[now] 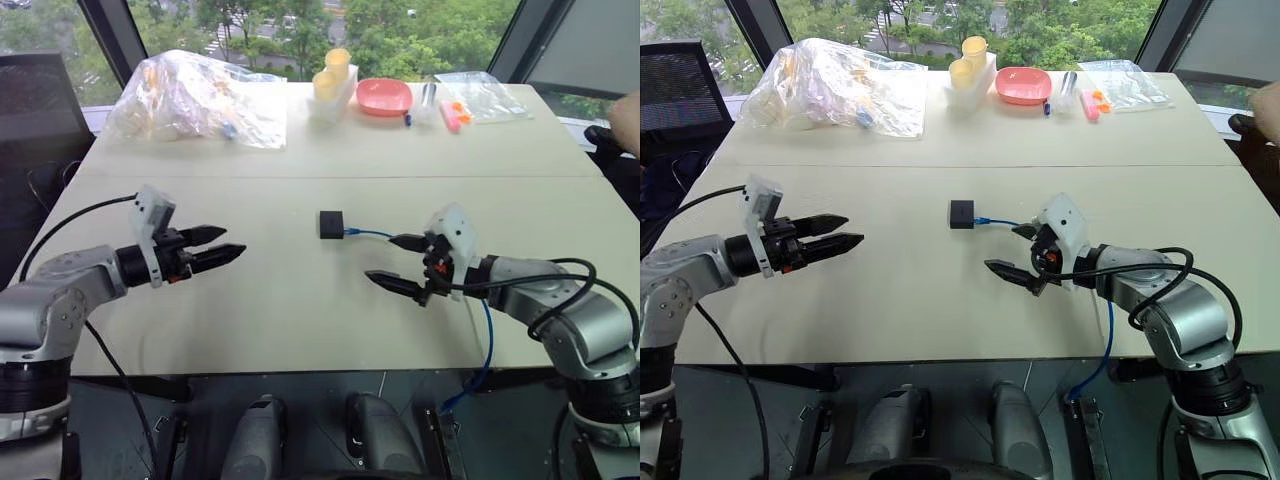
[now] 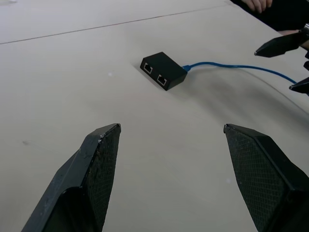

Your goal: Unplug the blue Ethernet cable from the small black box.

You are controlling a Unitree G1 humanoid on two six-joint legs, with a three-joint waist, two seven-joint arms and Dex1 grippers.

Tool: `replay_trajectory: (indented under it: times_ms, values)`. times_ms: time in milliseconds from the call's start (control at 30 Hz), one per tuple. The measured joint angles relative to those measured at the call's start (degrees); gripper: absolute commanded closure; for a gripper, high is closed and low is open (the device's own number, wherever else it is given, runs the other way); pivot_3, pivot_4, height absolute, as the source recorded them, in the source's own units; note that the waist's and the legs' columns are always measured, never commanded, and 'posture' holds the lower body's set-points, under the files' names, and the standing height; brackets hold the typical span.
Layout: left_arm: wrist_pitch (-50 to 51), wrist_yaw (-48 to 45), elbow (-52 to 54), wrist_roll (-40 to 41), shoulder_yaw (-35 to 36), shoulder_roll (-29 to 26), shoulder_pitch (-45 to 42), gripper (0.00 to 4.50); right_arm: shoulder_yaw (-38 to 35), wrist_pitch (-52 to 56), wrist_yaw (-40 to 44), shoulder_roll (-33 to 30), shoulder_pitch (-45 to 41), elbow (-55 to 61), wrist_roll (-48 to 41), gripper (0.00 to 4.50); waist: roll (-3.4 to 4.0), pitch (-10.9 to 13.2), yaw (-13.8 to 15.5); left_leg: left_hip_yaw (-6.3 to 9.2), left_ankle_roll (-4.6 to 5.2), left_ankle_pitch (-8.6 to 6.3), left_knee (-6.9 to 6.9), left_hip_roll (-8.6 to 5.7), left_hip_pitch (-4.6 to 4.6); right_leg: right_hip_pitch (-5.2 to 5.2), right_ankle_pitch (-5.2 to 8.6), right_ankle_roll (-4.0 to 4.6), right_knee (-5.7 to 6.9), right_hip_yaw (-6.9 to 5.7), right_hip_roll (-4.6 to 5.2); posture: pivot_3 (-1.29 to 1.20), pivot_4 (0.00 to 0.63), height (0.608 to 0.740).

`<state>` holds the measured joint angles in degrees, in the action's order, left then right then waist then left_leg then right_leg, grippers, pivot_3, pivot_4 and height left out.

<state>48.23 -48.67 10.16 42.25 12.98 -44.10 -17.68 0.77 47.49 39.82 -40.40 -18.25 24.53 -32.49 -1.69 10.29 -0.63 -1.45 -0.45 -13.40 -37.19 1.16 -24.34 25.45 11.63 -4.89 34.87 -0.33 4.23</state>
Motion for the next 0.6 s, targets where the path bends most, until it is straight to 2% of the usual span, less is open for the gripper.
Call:
replay_trajectory:
  times_ms: [600]
  values:
    - [-1.5, 1.3, -0.3, -1.3, -1.0, 1.6, -0.5, 0.93, 0.8, -0.9, -1.3, 2.0, 0.5, -0.1, 2.1, 0.0, 0.0, 0.0, 0.0, -0.12, 0.0, 0.0, -0.02, -0.13, 0.0, -0.01, -0.01, 0.0, 0.03, 0.0, -0.02, 0.0, 0.15, 0.74]
